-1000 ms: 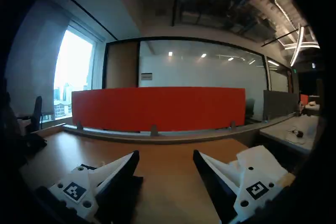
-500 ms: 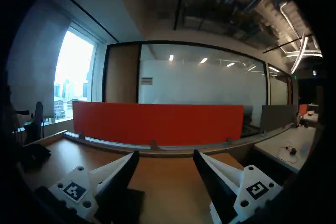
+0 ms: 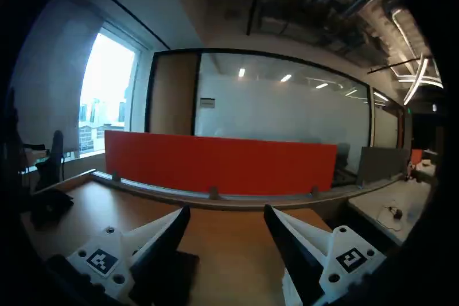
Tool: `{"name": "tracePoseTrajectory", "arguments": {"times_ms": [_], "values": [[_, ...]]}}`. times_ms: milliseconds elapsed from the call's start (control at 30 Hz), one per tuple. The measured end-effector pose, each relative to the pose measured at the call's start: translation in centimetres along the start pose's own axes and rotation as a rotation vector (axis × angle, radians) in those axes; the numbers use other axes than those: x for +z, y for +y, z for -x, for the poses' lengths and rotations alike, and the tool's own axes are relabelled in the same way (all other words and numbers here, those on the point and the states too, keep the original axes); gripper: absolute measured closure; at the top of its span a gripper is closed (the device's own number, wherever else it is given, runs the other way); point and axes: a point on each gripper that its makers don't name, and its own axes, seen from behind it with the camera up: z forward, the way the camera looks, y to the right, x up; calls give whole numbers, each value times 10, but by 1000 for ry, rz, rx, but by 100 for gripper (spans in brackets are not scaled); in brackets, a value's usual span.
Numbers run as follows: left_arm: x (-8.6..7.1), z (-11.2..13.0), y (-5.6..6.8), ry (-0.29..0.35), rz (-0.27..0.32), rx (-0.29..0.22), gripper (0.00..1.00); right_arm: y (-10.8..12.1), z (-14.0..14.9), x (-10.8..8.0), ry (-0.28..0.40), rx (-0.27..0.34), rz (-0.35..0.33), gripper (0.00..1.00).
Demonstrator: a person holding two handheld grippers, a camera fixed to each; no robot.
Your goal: Fold towel
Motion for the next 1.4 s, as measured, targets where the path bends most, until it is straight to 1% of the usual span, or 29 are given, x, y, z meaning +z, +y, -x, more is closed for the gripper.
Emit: {"name": "tracePoseTrajectory", "arguments": {"times_ms": [100, 200, 300, 400, 500, 800, 1000, 1100, 1400], "values": [[-2, 6, 8, -32, 42, 11, 3, -8, 1, 0, -10, -36, -37, 1], [-5, 10, 18, -56, 89, 25, 4, -21, 4, -2, -33, -58, -98, 1], [-8, 13, 29, -73, 141, 34, 4, -33, 7, -4, -62, -68, -167, 0], [-9, 17, 35, -92, 173, 43, 4, -40, 10, -4, -85, -73, -209, 0], [-10, 22, 40, -109, 196, 52, 4, -44, 16, -4, -106, -73, -233, 0], [-11, 43, 54, -149, 250, 85, 4, -54, 33, -5, -153, -84, -287, 0], [-13, 60, 61, -173, 273, 99, 4, -61, 52, -7, -194, -101, -318, 0], [-15, 71, 64, -188, 281, 98, 4, -64, 64, -9, -216, -101, -329, 0], [-20, 112, 75, -244, 295, 94, 4, -74, 109, -16, -283, -128, -366, 0]]}}
